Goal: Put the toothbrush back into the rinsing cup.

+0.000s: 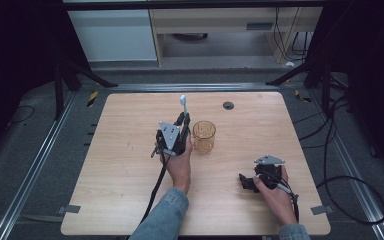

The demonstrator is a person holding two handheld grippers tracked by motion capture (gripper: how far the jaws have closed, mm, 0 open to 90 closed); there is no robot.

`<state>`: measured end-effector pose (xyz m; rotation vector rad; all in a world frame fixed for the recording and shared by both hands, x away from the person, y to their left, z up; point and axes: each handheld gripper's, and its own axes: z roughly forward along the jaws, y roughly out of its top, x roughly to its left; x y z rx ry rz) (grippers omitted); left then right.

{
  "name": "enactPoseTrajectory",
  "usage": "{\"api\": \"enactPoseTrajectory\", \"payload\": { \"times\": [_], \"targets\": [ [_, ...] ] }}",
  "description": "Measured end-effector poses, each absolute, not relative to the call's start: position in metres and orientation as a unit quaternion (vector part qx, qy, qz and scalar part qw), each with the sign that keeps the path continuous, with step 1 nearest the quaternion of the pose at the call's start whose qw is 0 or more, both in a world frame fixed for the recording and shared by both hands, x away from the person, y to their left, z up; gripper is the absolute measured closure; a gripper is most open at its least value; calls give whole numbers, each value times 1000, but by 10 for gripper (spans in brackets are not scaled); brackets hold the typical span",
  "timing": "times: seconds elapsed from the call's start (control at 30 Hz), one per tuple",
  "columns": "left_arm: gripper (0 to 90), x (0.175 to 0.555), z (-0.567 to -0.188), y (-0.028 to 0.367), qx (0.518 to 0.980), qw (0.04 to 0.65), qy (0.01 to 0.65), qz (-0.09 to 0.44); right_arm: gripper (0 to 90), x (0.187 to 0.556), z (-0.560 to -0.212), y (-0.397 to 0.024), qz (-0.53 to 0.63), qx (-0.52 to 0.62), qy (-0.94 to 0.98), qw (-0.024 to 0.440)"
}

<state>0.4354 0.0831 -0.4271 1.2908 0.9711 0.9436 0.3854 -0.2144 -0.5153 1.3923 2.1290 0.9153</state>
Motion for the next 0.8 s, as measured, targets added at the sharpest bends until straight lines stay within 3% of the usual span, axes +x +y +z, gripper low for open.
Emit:
{"api": "enactPoseTrajectory", "payload": {
  "times": [0.8],
  "targets": [
    [787, 440, -457, 81, 578, 574, 429, 392, 6, 385, -515, -214, 331, 502, 769, 217]
  ]
}}
